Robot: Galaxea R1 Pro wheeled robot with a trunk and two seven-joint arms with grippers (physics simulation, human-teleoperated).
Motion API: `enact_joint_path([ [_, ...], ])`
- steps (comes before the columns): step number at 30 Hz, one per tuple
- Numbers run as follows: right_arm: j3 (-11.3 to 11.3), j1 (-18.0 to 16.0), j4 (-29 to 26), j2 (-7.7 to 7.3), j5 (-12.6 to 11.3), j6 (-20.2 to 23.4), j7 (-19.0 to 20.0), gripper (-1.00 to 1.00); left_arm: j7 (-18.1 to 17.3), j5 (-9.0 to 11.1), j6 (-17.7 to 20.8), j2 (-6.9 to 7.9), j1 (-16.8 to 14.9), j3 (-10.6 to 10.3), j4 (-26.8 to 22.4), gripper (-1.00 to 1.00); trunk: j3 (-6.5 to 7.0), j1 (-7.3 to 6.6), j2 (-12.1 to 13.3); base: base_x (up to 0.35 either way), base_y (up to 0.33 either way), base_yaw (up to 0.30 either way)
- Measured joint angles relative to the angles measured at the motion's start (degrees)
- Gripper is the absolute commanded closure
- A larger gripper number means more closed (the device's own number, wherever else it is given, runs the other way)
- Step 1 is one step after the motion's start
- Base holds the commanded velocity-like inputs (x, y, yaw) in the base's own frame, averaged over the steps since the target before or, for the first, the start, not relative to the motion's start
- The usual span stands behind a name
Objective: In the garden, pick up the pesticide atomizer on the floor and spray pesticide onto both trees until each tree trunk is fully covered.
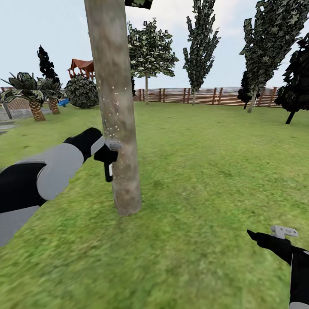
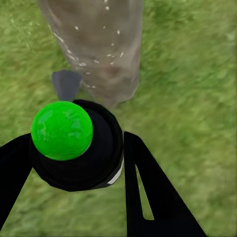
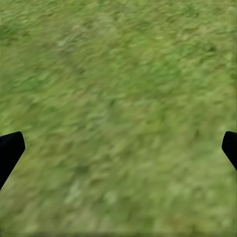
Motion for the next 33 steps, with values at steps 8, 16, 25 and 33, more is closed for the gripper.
enact_joint_path([
  [8,0.0,0.0,0.0,0.00,0.0,0.0,0.0,-1.00,0.0,0.1,-5.3,0.66,8.5,0.0,-0.1,1.00,0.00,0.00,0.0,0.000,0.000,0.000],
  [16,0.0,0.0,0.0,0.00,0.0,0.0,0.1,-1.00,0.0,0.2,-11.8,0.43,16.5,0.1,0.0,1.00,-0.01,0.00,0.0,0.000,0.000,0.000],
  [25,0.0,0.0,-0.2,0.00,0.0,-0.1,0.2,-1.00,-0.1,0.2,-14.6,-0.11,21.7,0.0,0.0,1.00,0.00,0.00,0.0,0.000,0.000,0.016],
  [33,0.1,0.0,-0.3,0.09,0.0,0.0,0.1,-1.00,-0.1,0.3,-19.6,-1.08,25.2,0.1,-0.1,1.00,0.01,-0.01,0.0,0.000,0.000,0.236],
])
